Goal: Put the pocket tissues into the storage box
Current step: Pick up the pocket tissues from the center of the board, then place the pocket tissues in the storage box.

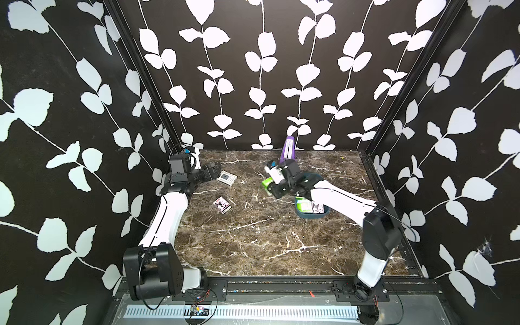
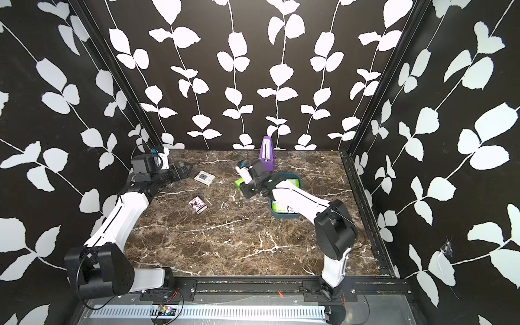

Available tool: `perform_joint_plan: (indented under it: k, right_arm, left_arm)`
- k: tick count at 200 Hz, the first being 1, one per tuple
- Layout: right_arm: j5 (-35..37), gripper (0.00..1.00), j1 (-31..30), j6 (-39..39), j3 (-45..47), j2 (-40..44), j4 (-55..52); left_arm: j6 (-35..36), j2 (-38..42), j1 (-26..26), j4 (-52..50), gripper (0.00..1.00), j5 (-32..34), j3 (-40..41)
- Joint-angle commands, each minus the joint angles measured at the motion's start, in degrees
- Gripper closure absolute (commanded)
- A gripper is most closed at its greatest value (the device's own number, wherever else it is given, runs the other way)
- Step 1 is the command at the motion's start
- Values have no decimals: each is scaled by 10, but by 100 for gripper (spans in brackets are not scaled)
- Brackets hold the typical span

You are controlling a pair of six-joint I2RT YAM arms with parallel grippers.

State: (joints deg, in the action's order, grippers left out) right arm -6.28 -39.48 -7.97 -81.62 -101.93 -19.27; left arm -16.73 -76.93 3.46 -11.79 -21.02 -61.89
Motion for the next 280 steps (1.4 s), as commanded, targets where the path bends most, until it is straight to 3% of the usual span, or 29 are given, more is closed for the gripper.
perform_joint_plan:
  k: [1, 52, 87, 132, 205, 280]
  right_arm:
    - [73, 64, 31, -52, 25, 27, -43]
    - [179, 65, 72, -163, 41, 47, -135]
    - [209, 65, 99, -210, 82, 71, -148]
    - [226, 62, 127, -182, 98, 74, -164]
    - [181, 61, 184, -113, 82, 30, -149]
    - [139, 56, 187, -107, 70, -19, -131]
  left_arm:
    - [-2, 0, -5, 23, 1, -14, -11]
    - [12, -3, -6, 18, 1, -15, -16]
    - [10, -18, -7, 24, 1, -25, -27]
    - [13, -28, -6, 22, 1, -29, -41]
    - [17, -21, -6, 21, 1, -20, -28]
    - [21, -18, -6, 12, 1, -13, -32]
